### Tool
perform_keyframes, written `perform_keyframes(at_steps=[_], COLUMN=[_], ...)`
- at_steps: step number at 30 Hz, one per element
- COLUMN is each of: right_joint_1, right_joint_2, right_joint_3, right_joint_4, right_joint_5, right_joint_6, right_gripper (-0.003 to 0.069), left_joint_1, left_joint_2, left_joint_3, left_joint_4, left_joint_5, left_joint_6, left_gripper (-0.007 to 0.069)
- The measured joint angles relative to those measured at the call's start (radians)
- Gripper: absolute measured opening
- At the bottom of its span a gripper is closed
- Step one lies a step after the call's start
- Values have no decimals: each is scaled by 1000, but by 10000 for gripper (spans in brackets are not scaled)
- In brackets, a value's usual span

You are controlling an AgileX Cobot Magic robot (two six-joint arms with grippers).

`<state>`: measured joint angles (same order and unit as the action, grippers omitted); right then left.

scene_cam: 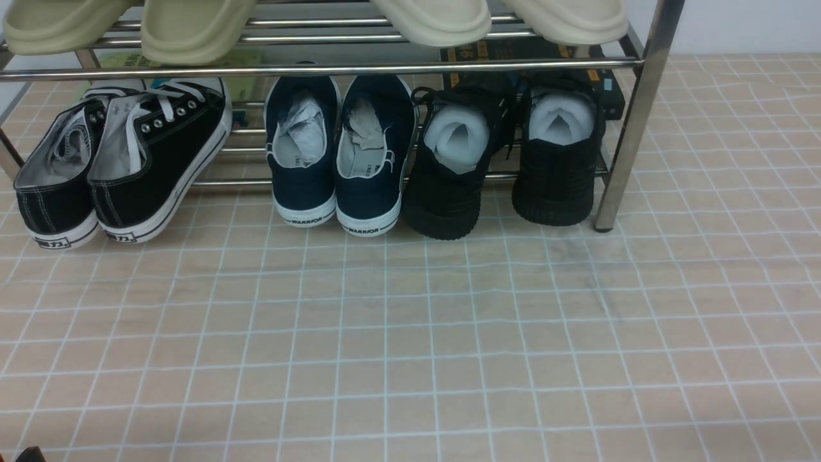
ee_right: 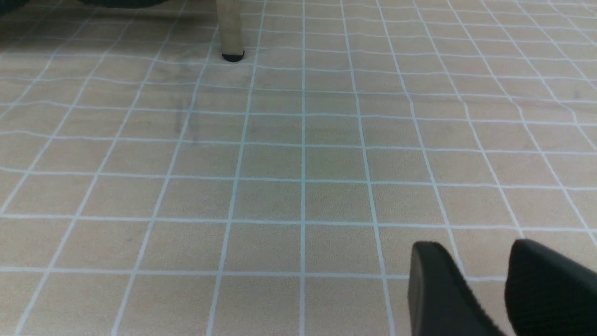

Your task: Take the shoes off the shelf from the light coffee tablecloth by hand.

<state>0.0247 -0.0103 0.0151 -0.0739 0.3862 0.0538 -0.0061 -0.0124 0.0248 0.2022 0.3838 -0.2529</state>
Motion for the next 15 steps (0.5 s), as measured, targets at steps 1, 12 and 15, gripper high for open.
perform_keyframes(at_steps=[1,12,15], right_joint_1=[0,0,0], right_joint_2=[0,0,0], right_joint_3=[0,0,7], right_joint_4=[-7,-17,178], right_joint_5=[0,-11,-56], right_joint_6=[0,18,174], right_gripper=[240,240,240], left_joint_1=[0,0,0], left_joint_2=[0,0,0], left_joint_3=[0,0,0], left_joint_4=[0,0,0], left_joint_5=[0,0,0], left_joint_6=[0,0,0], left_gripper=[239,239,239])
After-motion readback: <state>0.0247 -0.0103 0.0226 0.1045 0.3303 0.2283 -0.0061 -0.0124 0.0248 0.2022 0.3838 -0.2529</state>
